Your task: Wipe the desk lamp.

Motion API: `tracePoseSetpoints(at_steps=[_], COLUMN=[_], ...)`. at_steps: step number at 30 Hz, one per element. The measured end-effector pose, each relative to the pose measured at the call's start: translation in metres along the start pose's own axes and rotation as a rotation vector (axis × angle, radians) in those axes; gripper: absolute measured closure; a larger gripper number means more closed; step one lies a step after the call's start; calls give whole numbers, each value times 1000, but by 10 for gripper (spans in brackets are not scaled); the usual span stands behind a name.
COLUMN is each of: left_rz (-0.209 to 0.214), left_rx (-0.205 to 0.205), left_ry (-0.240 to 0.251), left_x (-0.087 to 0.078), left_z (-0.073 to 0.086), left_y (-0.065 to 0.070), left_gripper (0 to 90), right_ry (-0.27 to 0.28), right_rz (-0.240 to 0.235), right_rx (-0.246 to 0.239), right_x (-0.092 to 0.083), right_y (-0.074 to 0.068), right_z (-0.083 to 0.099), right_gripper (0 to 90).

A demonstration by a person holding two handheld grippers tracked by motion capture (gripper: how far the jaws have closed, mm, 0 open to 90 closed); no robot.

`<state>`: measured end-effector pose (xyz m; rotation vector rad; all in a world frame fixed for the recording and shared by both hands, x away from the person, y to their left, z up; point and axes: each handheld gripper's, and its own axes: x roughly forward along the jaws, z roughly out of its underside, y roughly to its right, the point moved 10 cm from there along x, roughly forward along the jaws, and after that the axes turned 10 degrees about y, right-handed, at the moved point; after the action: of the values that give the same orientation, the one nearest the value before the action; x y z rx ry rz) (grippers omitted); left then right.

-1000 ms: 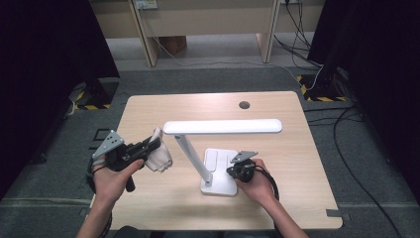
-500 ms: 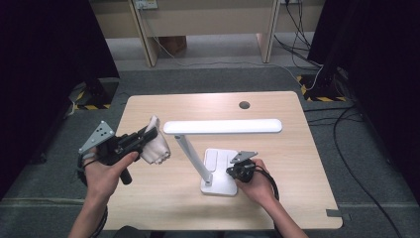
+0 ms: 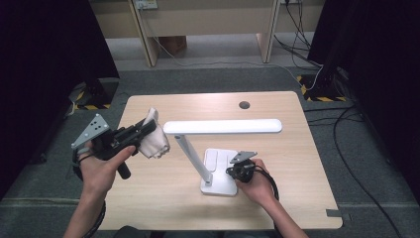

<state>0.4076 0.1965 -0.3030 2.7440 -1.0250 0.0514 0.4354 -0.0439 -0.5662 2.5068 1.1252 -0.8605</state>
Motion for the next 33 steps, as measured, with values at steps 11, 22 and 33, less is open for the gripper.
tracePoseSetpoints(at_steps=[11, 22, 33], left_rz=[6, 22, 1], left_rx=[23, 35, 97], left_ry=[13, 27, 32], left_x=[3, 9, 22], left_z=[-9, -17, -20], left_y=[2, 10, 15], left_gripper=[779, 779, 779], right_ry=[2, 2, 1], right_rz=[-2, 0, 1], right_rx=[-16, -16, -16], right_x=[0, 0, 0], right_y=[1, 0, 0], right_z=[0, 0, 0], right_gripper=[900, 900, 900])
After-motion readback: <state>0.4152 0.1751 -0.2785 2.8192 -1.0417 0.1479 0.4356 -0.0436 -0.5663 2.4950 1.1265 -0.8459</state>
